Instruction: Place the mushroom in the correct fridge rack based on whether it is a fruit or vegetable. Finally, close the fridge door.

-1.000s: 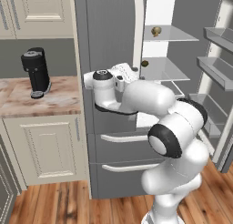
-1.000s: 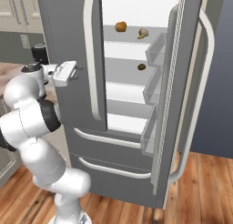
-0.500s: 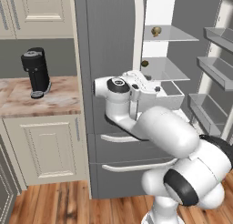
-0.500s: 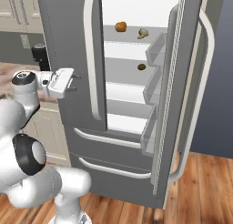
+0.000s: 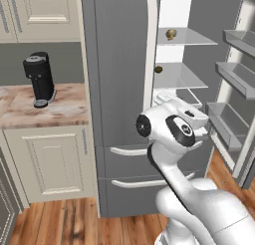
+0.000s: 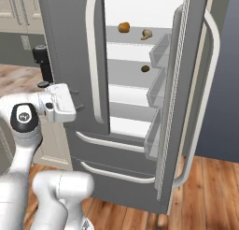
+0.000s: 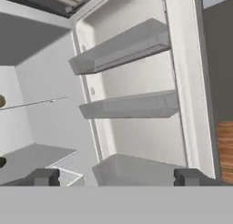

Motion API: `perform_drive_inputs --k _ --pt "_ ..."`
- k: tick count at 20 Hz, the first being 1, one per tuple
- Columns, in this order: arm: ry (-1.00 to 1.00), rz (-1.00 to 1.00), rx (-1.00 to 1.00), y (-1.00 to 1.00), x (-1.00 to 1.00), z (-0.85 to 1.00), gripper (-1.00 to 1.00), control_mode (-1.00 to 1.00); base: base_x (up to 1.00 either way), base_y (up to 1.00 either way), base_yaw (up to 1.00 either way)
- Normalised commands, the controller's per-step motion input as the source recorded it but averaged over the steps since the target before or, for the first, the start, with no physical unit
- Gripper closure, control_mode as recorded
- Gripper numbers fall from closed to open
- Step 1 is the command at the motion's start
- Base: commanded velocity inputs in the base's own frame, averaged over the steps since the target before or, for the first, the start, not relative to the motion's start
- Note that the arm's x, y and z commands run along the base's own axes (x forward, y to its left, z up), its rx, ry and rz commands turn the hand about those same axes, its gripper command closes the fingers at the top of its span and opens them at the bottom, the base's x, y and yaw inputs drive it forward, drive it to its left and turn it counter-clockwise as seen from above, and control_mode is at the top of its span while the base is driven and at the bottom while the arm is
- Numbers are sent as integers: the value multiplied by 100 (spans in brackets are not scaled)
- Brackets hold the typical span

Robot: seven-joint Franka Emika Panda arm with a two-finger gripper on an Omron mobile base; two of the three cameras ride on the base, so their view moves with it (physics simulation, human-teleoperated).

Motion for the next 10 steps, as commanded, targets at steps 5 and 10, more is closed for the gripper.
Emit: perform_drive_inputs --k 5,10 --pt "0 55 6 -49 -100 0 -100 -100 0 0 0" --pt "7 46 7 -25 -100 0 -100 -100 0 0 0"
